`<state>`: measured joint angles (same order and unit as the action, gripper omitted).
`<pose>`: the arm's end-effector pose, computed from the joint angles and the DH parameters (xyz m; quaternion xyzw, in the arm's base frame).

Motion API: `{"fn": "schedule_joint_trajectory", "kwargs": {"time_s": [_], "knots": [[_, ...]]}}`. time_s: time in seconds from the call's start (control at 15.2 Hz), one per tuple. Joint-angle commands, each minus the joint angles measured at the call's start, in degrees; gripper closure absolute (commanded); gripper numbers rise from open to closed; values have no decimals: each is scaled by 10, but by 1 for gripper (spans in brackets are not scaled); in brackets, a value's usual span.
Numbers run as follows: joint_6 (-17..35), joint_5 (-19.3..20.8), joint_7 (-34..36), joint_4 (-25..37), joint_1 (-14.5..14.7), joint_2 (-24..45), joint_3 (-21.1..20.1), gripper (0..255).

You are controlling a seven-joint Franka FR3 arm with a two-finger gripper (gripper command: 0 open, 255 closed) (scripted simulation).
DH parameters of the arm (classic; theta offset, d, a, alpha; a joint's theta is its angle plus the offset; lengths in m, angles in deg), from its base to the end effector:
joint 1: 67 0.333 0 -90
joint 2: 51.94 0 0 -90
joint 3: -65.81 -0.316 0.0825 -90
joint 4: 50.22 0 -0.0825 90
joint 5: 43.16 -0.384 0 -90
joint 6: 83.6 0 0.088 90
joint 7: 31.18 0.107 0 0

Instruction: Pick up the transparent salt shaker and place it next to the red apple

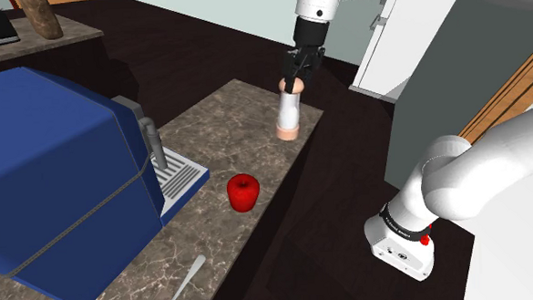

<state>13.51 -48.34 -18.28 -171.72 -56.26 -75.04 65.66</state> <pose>0.4201 0.0897 0.5730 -0.9987 0.0237 0.0201 0.0410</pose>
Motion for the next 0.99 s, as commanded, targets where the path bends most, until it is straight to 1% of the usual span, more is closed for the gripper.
{"fn": "schedule_joint_trajectory", "kwargs": {"time_s": [0.0,0.92], "knots": [[17,0,-1,-18,0,-1,0,255],[126,-4,-10,-119,1,7,-2,255]]}}
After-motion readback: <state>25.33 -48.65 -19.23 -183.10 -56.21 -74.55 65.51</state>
